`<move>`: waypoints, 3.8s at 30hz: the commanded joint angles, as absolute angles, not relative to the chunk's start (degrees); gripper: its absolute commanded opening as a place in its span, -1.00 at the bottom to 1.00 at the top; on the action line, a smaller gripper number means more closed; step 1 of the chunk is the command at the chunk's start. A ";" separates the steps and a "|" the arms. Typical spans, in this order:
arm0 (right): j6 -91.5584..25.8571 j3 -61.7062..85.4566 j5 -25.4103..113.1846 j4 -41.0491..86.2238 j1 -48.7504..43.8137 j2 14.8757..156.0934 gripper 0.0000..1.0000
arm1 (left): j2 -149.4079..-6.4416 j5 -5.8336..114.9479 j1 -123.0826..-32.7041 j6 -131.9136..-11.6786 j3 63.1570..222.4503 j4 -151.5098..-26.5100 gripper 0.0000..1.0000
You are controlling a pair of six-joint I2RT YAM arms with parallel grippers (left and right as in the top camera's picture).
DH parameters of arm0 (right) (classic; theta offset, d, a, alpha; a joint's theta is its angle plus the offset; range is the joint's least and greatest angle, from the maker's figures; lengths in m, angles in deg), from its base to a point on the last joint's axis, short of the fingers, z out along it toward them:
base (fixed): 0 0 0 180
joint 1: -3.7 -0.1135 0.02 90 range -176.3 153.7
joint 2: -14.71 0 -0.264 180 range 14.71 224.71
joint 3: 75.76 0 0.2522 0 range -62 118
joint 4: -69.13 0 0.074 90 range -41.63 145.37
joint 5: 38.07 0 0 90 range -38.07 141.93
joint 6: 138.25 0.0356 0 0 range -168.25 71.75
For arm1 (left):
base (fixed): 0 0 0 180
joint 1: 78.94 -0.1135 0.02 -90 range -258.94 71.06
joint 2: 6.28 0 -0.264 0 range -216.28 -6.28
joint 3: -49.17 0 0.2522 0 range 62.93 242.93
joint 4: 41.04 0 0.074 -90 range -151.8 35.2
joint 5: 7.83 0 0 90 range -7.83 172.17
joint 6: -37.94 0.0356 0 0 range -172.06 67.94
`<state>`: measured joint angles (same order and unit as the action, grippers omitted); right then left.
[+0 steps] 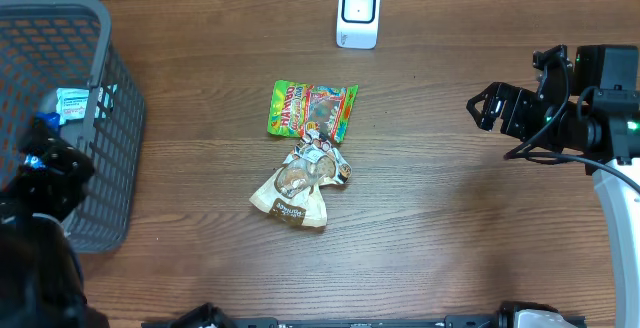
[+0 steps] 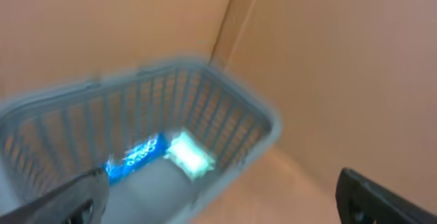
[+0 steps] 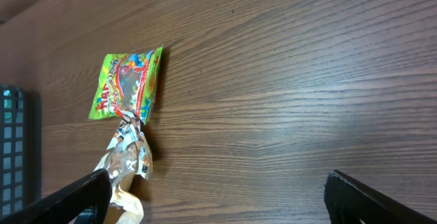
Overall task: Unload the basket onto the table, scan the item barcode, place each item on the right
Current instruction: 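Lower the left gripper into the basket and grasp the green wipes pack, then lift the wipes pack out and place it on the bread bag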
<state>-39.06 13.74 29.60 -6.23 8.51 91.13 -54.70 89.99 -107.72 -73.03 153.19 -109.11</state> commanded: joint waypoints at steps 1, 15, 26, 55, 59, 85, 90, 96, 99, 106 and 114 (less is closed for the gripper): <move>-39.28 15.25 29.06 -6.27 8.25 91.05 1.00 | -58.50 93.66 -107.41 -73.12 152.31 -100.87 0.95; -39.28 15.25 28.69 -8.22 8.25 91.05 1.00 | -108.93 100.39 -112.77 -76.18 201.75 -125.04 1.00; -39.28 15.25 28.69 -8.13 8.25 91.05 1.00 | -133.61 83.89 -117.60 -78.84 202.17 -132.95 1.00; -39.01 15.25 28.66 -8.44 8.25 91.05 1.00 | -143.81 90.05 -110.41 -90.49 191.17 -118.20 1.00; -39.01 15.25 28.66 -8.44 8.25 91.05 1.00 | -143.81 90.05 -110.30 -92.24 186.52 -113.92 1.00; -37.75 15.25 28.66 -8.20 8.25 91.05 1.00 | -141.36 88.09 -109.18 -87.96 175.59 -109.46 -0.92; -37.75 15.25 28.66 -8.15 8.25 91.05 1.00 | -136.10 88.04 -109.18 -85.16 175.61 -109.54 -0.91; -37.75 15.25 28.66 -8.15 8.25 91.05 1.00 | -123.22 88.17 -109.18 -80.18 175.61 -108.78 -0.88; -37.77 15.25 28.69 -8.20 8.25 91.05 1.00 | -116.16 88.35 -109.18 -78.28 175.61 -108.87 -0.87; -37.77 15.25 28.69 -8.18 8.25 91.05 1.00 | -101.43 86.71 -108.66 -75.11 175.61 -112.43 -0.83; -37.75 15.25 28.69 -7.67 8.25 91.05 1.00 | -95.31 78.82 -98.73 -66.17 175.59 -120.87 -0.78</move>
